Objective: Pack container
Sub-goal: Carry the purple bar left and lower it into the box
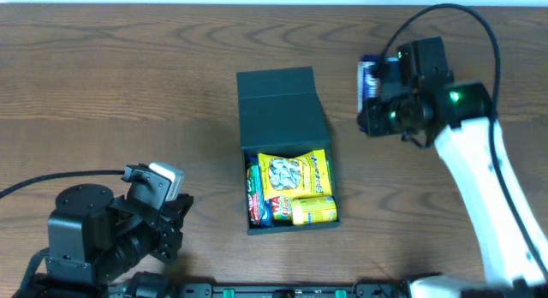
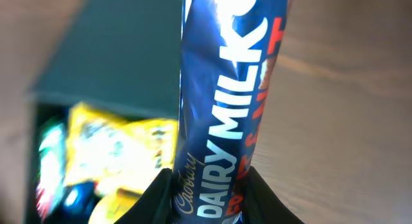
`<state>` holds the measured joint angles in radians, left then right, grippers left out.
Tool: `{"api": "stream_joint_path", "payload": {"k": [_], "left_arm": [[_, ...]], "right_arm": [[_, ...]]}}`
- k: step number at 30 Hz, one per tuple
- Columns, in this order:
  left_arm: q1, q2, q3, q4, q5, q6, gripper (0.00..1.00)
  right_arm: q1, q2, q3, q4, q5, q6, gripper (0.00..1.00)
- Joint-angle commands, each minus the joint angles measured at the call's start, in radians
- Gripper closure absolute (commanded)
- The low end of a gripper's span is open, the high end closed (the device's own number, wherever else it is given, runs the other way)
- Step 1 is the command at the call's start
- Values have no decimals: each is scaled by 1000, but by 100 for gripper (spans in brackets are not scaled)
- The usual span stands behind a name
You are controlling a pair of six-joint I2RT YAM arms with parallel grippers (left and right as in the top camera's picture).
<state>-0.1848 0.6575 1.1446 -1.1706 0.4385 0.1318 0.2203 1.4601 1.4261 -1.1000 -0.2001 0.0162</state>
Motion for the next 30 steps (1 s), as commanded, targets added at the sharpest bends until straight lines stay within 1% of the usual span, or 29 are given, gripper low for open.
{"api": "stream_joint_path", "payload": {"k": [1,4,6,8,11,16,22,26,30], "left_arm": [[3,2,1,1,0,10,93],[3,2,1,1,0,10,93],[3,2,1,1,0,10,93],[3,2,1,1,0,10,93],[3,2,1,1,0,10,93],[3,2,1,1,0,10,93],[3,2,1,1,0,10,93],[3,2,1,0,0,10,93],[3,2,1,0,-1,10,92]], "right_arm": [[66,-71,14,-26,-143,-238,98],[122,-88,13,-99,-228,-431,99],[155,-82,4,-153,-237,-528,99],[179,-75,-22,-176,-217,-576,99],[199,-64,-74,-169,-172,-594,99],[220,-37,-154,-85,-92,-613,99],[287,25,-179,34,-21,-762,99],[338,97,-179,133,75,-871,99],[360,168,-179,181,157,-969,99]]}}
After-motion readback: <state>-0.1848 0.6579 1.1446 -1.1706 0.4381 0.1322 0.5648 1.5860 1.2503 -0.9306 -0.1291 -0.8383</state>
